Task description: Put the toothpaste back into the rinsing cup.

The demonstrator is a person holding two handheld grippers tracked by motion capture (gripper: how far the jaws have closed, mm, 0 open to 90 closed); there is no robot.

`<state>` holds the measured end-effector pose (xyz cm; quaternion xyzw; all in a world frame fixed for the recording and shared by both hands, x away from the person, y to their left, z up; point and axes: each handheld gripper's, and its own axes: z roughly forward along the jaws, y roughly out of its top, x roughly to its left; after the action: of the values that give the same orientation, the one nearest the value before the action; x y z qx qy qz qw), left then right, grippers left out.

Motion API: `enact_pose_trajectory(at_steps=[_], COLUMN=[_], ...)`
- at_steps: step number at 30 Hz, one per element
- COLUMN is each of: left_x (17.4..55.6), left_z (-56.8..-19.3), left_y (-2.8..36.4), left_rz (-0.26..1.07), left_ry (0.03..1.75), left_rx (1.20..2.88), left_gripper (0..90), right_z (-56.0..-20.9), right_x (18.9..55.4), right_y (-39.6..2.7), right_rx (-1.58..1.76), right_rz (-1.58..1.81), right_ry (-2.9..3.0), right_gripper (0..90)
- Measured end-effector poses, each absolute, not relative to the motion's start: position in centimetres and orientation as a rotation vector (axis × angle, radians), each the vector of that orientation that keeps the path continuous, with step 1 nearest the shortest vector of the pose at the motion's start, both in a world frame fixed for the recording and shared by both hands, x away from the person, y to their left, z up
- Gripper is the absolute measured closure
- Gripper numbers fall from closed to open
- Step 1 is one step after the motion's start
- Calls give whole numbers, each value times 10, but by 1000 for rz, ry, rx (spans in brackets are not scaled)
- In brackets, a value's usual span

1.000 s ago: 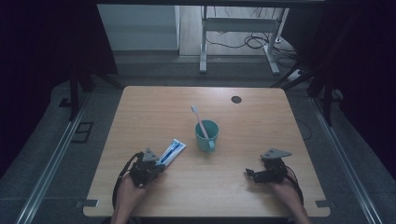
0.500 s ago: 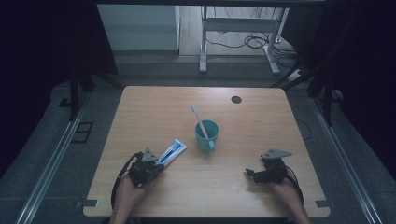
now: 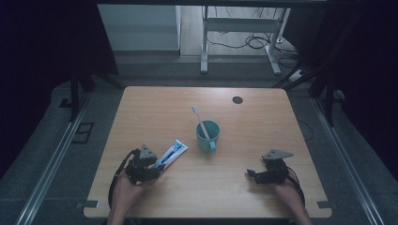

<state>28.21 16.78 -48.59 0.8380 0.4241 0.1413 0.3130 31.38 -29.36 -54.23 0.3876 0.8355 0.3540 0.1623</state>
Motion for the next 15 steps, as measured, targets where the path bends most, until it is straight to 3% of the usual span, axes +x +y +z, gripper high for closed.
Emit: enact_pose_trajectory(at_steps=[7,15], left_x=[296,313], left_z=[-487,-489], left_y=[166,166], left_rz=[312,204], left_ry=[1155,1202], left_rx=[2278,2340], left_gripper=[355,304], right_z=[-542,-542], right_x=[314,314], right_y=[-294,-294], right_rx=[1106,1106], right_rz=[1010,1012], right_ry=[2384,2383], right_gripper=[92,92])
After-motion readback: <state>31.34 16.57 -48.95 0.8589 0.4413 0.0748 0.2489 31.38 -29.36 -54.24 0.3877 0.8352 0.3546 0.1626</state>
